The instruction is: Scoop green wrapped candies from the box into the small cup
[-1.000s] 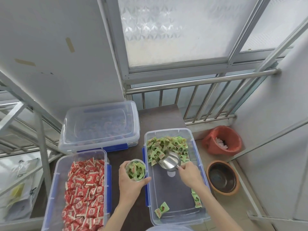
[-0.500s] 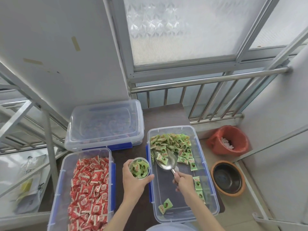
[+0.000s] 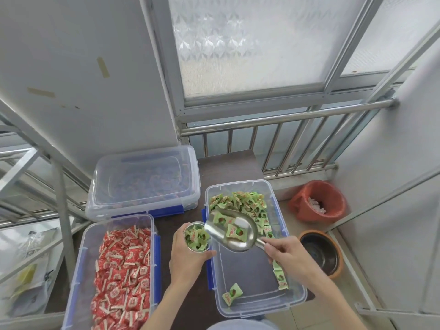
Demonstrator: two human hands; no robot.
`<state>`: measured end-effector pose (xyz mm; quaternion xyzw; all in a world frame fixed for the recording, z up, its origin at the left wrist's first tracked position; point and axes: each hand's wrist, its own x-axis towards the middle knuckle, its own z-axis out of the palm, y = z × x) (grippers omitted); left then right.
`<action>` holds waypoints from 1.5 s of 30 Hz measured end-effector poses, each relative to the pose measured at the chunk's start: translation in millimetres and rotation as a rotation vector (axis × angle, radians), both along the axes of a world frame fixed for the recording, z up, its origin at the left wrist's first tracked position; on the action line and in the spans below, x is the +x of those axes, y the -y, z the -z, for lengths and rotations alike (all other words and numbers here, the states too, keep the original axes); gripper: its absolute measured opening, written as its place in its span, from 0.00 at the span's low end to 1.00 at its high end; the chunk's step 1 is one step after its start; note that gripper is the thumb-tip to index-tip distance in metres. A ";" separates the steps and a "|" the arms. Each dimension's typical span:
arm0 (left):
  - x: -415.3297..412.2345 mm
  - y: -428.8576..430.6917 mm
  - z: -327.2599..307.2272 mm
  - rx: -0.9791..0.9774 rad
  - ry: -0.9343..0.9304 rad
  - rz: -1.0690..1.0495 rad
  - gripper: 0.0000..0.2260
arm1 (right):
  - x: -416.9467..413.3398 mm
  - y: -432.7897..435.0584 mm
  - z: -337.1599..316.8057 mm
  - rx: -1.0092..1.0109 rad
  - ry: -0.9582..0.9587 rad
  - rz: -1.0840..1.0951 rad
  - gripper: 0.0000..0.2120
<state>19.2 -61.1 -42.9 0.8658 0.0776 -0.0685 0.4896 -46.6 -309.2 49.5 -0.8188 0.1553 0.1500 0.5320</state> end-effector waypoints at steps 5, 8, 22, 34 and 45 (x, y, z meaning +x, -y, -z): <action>-3.9 3.0 -6.0 -0.032 0.018 -0.006 0.43 | 47.8 -38.8 -71.7 -0.670 0.026 -0.485 0.12; -4.1 4.4 -6.9 -0.026 0.019 -0.015 0.44 | 67.1 -78.3 -108.8 -0.901 0.116 -0.660 0.15; -10.9 -4.7 9.7 -0.137 -0.003 -0.108 0.41 | 24.7 2.2 -39.2 -0.728 -0.176 -0.115 0.15; -5.2 -20.0 -1.7 -0.182 0.134 -0.134 0.38 | -21.8 8.0 34.6 -0.415 -0.356 0.207 0.21; -7.6 -16.4 4.6 -0.199 0.002 -0.204 0.38 | -18.4 -14.1 73.3 -0.224 -0.265 0.314 0.17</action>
